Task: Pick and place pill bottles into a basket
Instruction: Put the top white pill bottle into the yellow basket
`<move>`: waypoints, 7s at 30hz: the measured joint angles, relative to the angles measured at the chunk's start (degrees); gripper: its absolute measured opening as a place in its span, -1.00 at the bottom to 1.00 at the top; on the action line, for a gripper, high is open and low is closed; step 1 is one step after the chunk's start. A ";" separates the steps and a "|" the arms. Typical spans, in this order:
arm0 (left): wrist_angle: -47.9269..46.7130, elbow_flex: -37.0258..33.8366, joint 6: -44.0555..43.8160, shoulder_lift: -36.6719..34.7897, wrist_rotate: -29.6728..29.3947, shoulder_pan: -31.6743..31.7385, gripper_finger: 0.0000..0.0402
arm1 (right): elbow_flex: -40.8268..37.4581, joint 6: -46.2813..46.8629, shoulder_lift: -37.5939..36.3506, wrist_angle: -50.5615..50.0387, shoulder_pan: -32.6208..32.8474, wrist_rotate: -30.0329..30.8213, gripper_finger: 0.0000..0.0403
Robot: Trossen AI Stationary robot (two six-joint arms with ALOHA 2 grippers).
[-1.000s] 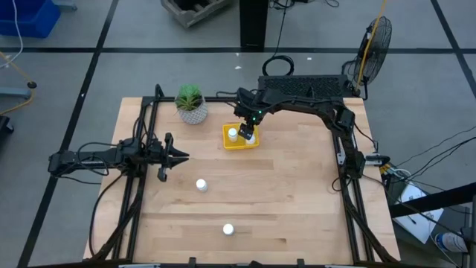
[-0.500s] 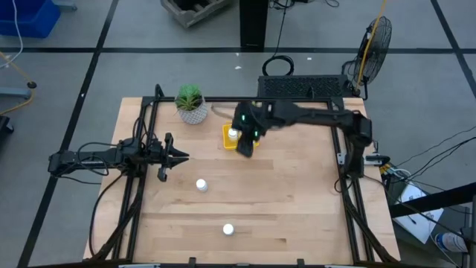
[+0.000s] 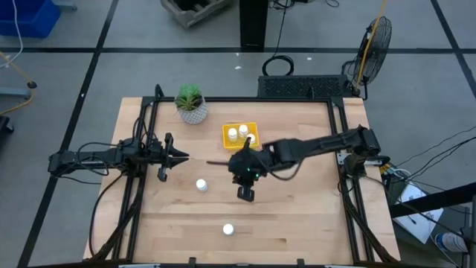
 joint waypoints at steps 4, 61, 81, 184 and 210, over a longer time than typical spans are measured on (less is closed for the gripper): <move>-0.03 0.00 0.01 0.00 -0.02 0.00 -0.68 | -3.65 0.94 -3.42 3.80 4.63 10.02 -0.98; 22.75 -0.04 -21.88 0.04 1.61 -1.16 -0.68 | -87.03 -6.95 -100.35 21.02 13.13 27.14 -1.00; 50.83 0.00 -45.23 0.02 -2.39 -2.95 -0.68 | -87.01 -6.98 -100.29 21.22 13.13 27.12 -1.00; -55.90 57.68 -36.31 83.41 1.84 -14.92 0.69 | -86.97 -6.98 -100.22 21.39 13.13 27.07 -1.00; -53.97 57.70 -36.48 83.25 -0.46 -15.06 -0.06 | -86.97 -7.00 -100.22 21.39 13.13 27.07 -1.00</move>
